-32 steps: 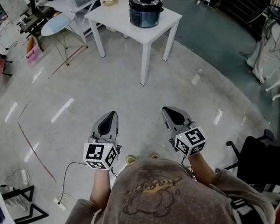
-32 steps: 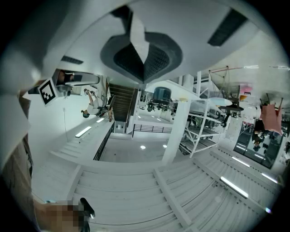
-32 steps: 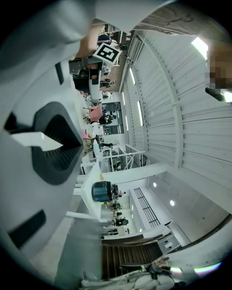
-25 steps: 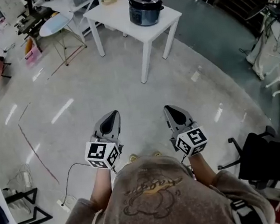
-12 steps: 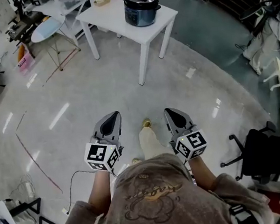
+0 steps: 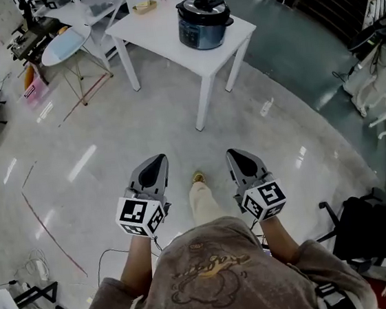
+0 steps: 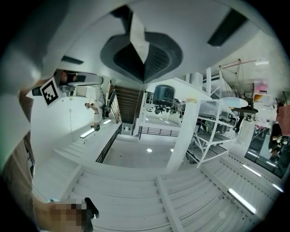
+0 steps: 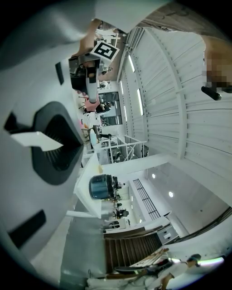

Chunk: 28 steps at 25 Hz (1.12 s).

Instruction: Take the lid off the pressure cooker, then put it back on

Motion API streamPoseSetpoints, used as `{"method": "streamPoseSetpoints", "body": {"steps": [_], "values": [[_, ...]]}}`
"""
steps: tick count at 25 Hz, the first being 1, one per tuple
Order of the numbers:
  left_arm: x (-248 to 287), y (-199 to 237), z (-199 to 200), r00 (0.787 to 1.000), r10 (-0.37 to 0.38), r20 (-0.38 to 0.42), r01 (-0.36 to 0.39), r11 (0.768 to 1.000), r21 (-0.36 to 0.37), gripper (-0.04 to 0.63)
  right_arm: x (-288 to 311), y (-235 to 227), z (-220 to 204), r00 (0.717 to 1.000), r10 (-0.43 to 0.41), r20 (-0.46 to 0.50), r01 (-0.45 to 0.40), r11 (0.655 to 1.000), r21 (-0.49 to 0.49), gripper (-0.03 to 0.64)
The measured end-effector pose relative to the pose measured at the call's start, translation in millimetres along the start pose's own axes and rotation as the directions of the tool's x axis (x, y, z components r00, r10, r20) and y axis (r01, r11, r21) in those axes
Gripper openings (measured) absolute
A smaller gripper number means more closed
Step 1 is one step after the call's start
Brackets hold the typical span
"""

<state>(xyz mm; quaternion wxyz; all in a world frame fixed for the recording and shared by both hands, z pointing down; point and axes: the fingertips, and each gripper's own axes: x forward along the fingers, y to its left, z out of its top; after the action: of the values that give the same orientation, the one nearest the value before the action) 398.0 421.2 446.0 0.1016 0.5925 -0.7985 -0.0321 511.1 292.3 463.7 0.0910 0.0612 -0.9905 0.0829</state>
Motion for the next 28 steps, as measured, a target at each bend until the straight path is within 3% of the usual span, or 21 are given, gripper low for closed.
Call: {"method": "streamPoseSetpoints", "body": {"steps": [16, 28], "values": [[182, 85, 66, 0.999, 0.038, 0.028, -0.038, 0.999, 0.009, 0.003, 154, -130, 78, 0.999, 0.046, 0.005, -0.045, 0.999, -0.017, -0.005], [242, 135, 84, 0.994, 0.096, 0.045, -0.096, 0.995, 0.010, 0.003, 234, -162, 94, 0.992, 0.125, -0.019, -0.126, 0.992, -0.033, -0.005]]}}
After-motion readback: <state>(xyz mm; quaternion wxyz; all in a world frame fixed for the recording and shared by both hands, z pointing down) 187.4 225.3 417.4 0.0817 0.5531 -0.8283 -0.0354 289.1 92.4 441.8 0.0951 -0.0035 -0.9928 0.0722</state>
